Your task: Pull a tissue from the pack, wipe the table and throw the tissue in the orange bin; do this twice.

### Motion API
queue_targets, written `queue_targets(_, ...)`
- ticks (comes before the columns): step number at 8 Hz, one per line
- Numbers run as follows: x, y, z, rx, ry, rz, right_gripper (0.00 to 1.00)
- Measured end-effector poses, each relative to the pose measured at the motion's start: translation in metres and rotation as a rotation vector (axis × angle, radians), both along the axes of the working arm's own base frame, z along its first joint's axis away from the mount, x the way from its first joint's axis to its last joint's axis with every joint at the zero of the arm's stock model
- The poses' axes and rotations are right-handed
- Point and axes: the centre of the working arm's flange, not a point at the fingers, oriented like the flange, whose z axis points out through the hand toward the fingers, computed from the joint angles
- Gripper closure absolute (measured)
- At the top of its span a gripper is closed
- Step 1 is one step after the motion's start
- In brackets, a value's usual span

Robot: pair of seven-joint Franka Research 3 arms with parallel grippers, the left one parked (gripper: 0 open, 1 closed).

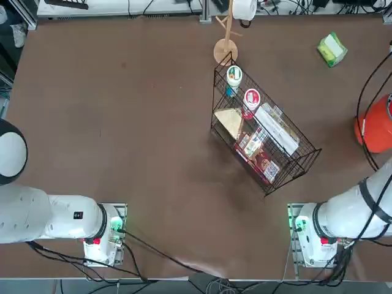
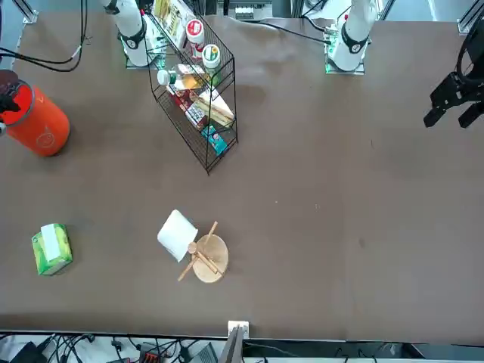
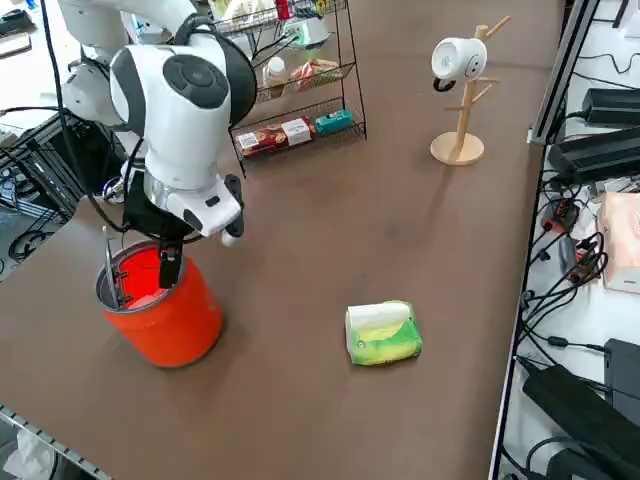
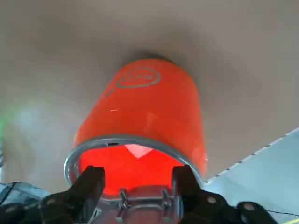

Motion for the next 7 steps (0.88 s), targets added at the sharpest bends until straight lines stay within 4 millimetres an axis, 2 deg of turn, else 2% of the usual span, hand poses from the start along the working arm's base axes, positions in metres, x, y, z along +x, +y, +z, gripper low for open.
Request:
queue_targets(1, 0.016, 0.006, 0.02, 0.005, -0.062, 0.008, 0.06)
queue_targets(2, 0.037, 0.02, 0.037, 0.04, -0.143, 0.008, 0.04)
queue_targets(3, 0.061, 0.036, 0.043, 0.083, -0.212, 0.008, 0.05)
queue_targets(4, 0.091, 0.05, 0.036, 0.112, -0.267, 0.012, 0.05)
queue_targets(5, 0.122, 0.061, 0.02, 0.13, -0.322, 0.013, 0.06)
queue_targets(7, 0.172, 0.072, -0.029, 0.124, -0.433, -0.004, 0.11)
